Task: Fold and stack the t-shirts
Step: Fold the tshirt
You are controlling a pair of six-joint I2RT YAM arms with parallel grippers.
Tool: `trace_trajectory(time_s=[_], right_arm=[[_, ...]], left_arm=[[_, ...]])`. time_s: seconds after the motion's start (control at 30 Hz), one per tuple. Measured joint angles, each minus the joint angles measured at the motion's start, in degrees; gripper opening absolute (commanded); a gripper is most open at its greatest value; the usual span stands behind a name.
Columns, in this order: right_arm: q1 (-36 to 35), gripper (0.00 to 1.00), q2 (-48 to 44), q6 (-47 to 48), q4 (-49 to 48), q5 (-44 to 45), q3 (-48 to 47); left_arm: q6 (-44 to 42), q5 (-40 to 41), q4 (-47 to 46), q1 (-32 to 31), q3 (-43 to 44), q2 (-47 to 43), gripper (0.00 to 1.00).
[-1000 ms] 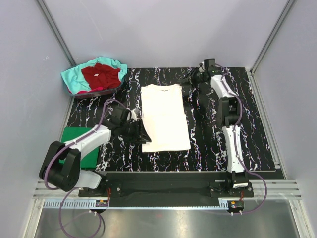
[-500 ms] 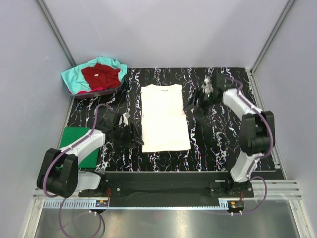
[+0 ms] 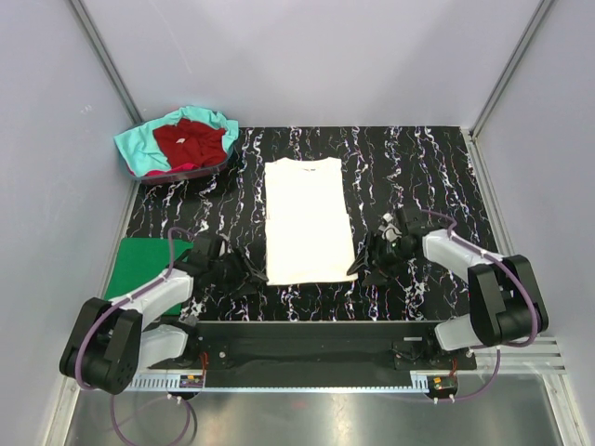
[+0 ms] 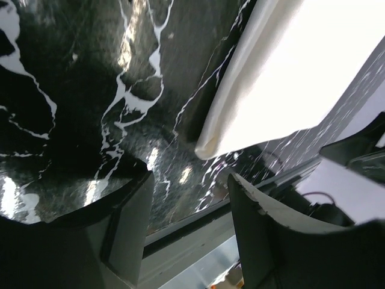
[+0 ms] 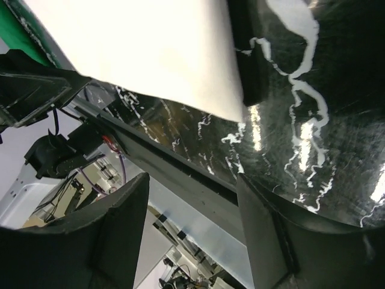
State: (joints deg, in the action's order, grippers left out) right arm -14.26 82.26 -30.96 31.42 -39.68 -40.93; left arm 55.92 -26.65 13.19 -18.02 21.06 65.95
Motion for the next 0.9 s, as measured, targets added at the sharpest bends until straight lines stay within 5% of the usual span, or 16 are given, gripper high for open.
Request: trace_trajectory(time_s=[0.33,0.9], right_arm=[[0.02,0.68,5.20,-7.15,-11.80,-0.17,6.23],[0.02,0.64,5.99,-12.04,-15.76,1.14,6.25]], left_arm=[[8.50,3.58,-5.09,-4.94,2.21,5.60,0.58],[13.60,6.14,-5.25,-5.49,3.78,8.48,0.47]])
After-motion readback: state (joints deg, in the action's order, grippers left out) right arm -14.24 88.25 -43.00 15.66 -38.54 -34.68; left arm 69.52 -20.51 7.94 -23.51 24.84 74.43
